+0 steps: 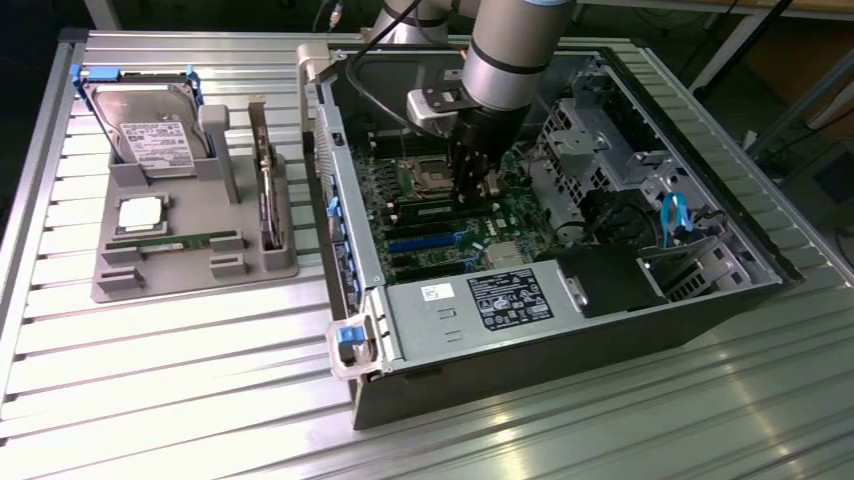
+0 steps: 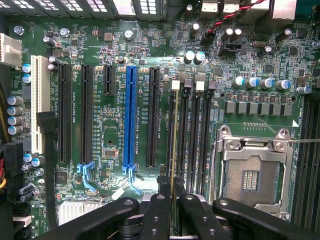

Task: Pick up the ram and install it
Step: 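Insert the ram into the slot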

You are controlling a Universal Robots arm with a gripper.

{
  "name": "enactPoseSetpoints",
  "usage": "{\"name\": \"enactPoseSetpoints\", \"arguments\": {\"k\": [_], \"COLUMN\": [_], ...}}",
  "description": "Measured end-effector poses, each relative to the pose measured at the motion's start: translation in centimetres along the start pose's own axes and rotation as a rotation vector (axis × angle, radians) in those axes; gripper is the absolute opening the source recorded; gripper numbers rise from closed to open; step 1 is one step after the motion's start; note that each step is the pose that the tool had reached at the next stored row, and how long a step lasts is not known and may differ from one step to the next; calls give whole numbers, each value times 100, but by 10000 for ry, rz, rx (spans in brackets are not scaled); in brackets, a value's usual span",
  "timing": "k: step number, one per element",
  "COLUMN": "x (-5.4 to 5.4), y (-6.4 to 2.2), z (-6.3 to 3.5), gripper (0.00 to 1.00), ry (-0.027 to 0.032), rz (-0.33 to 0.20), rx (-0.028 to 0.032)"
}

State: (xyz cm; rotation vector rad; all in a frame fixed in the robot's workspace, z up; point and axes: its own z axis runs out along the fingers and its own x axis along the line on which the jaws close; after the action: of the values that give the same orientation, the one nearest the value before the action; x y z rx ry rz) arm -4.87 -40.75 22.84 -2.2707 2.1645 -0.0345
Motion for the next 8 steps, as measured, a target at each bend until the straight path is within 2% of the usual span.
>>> {"name": "enactPoseSetpoints", "arguments": {"k": [4,7,8], "x": [0,0,0], "y": [0,0,0], "z": [0,0,0], "gripper": [13,33,45], "ry": [1,1,1], "rz": [0,0,0], "rx": [0,0,0]}}
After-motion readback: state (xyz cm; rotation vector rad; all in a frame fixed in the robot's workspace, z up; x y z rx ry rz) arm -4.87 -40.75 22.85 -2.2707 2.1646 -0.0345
